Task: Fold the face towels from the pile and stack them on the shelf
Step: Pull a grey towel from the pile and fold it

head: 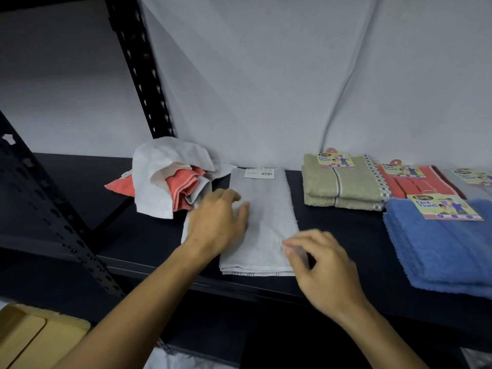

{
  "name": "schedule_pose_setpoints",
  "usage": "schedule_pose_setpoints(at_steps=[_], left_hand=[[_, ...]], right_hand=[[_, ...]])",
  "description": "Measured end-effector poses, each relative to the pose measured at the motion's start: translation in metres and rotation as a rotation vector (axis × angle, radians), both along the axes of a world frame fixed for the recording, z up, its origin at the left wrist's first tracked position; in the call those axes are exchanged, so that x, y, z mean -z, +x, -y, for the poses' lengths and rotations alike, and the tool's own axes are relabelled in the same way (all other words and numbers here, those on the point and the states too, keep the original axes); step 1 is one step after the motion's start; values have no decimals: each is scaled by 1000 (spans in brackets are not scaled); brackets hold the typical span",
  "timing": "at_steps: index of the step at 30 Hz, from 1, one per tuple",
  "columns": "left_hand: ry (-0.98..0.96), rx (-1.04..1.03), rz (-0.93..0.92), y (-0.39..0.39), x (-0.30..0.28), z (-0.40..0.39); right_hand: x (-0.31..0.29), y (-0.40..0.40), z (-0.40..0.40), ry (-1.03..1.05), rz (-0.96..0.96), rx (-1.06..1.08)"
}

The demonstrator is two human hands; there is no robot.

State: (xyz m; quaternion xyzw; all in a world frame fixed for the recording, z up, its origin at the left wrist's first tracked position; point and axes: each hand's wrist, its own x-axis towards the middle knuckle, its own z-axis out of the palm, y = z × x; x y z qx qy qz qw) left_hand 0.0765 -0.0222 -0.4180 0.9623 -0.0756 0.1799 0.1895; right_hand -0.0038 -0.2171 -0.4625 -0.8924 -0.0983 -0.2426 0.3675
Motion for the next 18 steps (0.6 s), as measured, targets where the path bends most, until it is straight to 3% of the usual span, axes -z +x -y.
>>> schedule_pose_setpoints(at_steps=[2,6,8,12,16,18], left_hand=[[59,168,-122,-10,8,1],[154,308,-431,-14,31,-5],[204,297,-469,-15,37,-8],[238,268,-483,-14,40,-16],[105,290,-481,-22,31,-24],[44,309,-388,-34,24,-33]], right_hand=[[-11,16,-5,-208,-28,27],[-9,39,-16,-569,-353,-184],[-5,41,-13,-593,-477,-230],[-3,40,-7,-634,-508,-204],[-5,38,-2,-594,-535,-225],[-8,32,4,-535,-480,-233]])
